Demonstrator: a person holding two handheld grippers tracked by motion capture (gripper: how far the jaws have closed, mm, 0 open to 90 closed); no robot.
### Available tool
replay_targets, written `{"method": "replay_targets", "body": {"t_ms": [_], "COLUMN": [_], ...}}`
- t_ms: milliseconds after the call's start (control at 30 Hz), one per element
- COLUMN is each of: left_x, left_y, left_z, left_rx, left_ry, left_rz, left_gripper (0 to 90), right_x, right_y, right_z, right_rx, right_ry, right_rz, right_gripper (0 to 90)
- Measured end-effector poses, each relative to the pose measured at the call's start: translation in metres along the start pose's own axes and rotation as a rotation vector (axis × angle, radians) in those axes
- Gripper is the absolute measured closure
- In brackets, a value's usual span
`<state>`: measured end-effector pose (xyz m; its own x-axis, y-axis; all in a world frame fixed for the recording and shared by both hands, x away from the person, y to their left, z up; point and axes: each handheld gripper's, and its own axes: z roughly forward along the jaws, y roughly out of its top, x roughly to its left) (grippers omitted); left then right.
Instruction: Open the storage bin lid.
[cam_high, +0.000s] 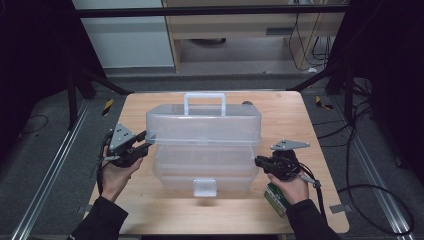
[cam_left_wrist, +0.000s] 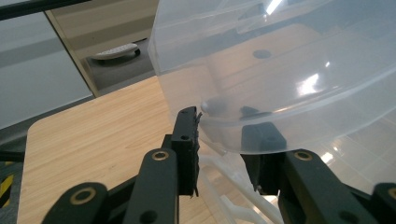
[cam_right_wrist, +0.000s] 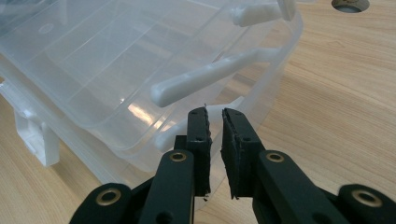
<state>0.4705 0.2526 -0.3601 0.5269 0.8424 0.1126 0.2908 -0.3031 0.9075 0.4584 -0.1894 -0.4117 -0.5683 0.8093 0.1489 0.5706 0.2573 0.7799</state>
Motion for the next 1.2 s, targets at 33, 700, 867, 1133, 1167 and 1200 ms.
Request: {"method": "replay_targets", "body": {"t_ms": [33,700,867,1133,1167,1200], "left_x": [0.0,0.008,0.01,0.01,0.01,0.01], "left_y": [0.0,0.021,0.025,0.033,0.034,0.036], "left_z": [0.0,0.007,0.009,0.012,0.012,0.012], "left_rx": [-0.001,-0.038,-0.048,-0.061,-0.06,-0.062], "left_ry": [0.0,0.019,0.021,0.047,0.051,0.056], "left_rz": [-0.001,-0.023,-0.032,-0.032,-0.024,-0.02], "left_gripper": [67.1,69.2,69.4,68.9,68.9,68.7], "right_x": [0.0,0.001,0.001,0.001,0.001,0.001], "right_y": [0.0,0.0,0.0,0.0,0.0,0.0], "right_z": [0.0,0.001,0.001,0.001,0.001,0.001], "right_rx": [0.0,0.002,0.003,0.002,0.001,0.002], "right_ry": [0.004,-0.006,-0.004,-0.009,-0.01,-0.01], "right_rz": [0.003,-0.006,-0.005,-0.003,-0.003,-0.002], "right_gripper": [81.5,81.4,81.3,81.3,81.3,81.2]}}
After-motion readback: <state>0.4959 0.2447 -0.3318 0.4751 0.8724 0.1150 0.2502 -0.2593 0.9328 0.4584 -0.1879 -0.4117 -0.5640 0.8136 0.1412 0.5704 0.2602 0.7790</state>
